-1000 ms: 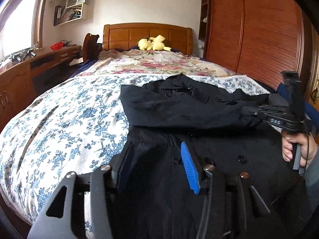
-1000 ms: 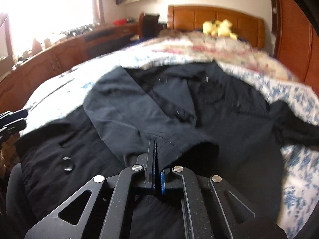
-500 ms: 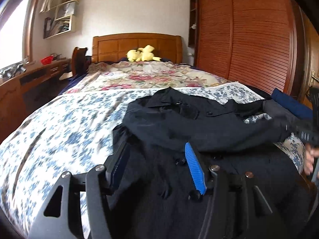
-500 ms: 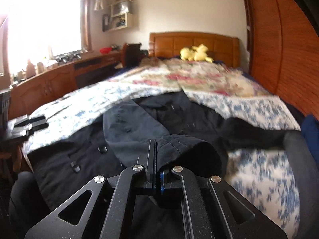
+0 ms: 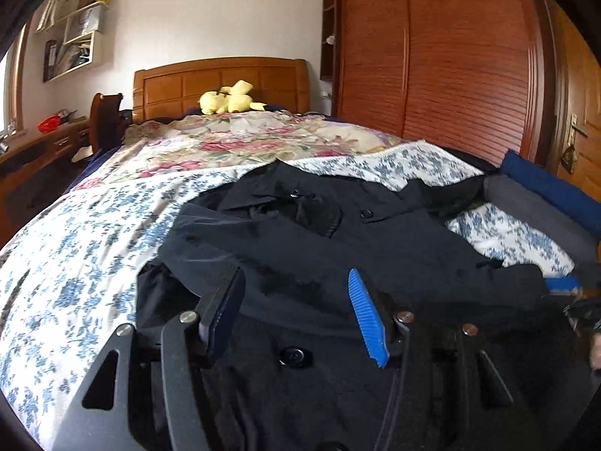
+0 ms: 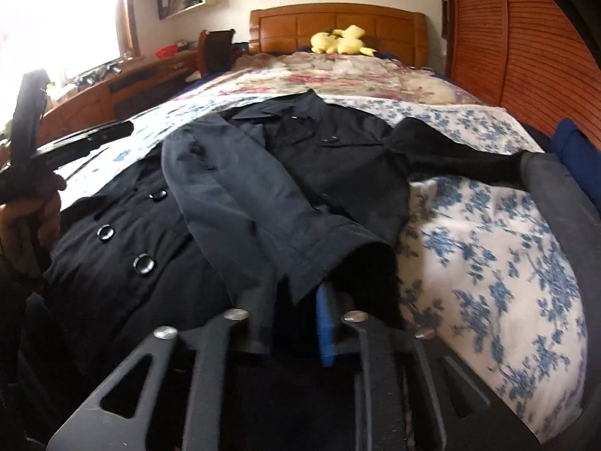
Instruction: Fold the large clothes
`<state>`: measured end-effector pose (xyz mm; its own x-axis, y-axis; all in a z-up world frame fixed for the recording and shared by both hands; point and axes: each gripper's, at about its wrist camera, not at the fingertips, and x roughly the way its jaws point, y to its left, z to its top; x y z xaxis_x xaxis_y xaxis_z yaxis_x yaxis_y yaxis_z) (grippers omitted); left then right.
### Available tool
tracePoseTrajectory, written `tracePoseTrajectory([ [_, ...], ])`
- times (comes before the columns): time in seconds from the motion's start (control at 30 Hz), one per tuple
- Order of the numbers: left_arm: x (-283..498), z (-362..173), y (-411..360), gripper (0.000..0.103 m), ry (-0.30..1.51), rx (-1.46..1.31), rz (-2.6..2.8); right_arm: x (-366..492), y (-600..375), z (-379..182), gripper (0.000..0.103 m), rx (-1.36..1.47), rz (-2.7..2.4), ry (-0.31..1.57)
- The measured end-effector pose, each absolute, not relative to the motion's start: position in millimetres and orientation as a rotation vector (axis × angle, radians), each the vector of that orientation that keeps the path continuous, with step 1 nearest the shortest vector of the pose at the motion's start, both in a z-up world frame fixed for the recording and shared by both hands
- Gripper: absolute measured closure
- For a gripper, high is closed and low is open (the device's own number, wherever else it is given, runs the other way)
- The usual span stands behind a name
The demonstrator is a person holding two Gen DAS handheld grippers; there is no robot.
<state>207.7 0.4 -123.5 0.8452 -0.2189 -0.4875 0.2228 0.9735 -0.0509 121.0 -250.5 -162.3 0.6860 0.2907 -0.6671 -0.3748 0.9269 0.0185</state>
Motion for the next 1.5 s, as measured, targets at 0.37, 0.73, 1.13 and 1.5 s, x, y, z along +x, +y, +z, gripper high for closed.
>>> tracePoseTrajectory([
  [0.37, 207, -142, -14, 0.047, 0.517, 0.046, -0.258, 125, -268, -127, 0.060, -0.127, 0.327, 0.664],
  [0.73, 207, -146, -11, 0.047, 0.512, 0.023, -0.254, 172, -229, -162, 0.060, -0.204, 0.397, 0.784],
  [1.13, 208, -148, -11, 0.047, 0.515, 0.031, -0.249, 177, -237, -200, 0.059, -0.204, 0.406, 0.887],
  [1.5, 207, -147, -12, 0.046, 0.509, 0.034, -0.250, 174, -249, -150, 0.045, -0.248, 0.364, 0.798],
])
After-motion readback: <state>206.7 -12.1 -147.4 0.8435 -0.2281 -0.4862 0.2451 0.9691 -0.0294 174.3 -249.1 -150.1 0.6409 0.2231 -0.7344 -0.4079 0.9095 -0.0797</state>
